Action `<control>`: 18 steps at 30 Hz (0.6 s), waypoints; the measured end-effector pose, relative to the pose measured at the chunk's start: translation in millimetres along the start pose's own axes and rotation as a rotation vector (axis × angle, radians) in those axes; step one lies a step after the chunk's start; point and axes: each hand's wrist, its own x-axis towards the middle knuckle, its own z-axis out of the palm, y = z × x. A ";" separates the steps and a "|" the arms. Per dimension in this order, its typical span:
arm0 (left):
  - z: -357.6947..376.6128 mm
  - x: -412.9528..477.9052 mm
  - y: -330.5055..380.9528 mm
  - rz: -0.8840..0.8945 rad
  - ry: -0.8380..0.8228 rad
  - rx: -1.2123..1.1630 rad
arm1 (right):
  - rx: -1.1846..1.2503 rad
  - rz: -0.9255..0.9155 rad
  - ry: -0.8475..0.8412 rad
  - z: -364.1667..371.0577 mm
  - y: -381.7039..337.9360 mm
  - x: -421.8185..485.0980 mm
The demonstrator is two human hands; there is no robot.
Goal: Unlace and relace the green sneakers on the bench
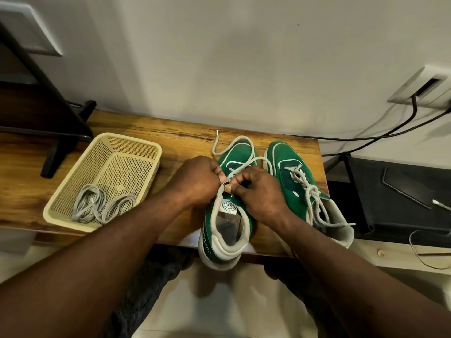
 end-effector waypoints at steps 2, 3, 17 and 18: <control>0.2 -1.1 4.2 0.073 0.071 0.191 | -0.222 -0.078 -0.060 -4.9 -4.5 0.1; -0.7 -1.6 4.8 0.099 0.102 0.237 | -0.355 -0.113 -0.079 -5.6 -5.9 -1.3; -71.2 -26.1 30.2 0.227 0.015 -1.289 | -0.660 -0.096 0.051 -1.5 -23.5 -11.3; -75.5 -26.0 27.7 0.219 0.042 -1.187 | -0.657 -0.085 0.062 -1.0 -23.1 -11.7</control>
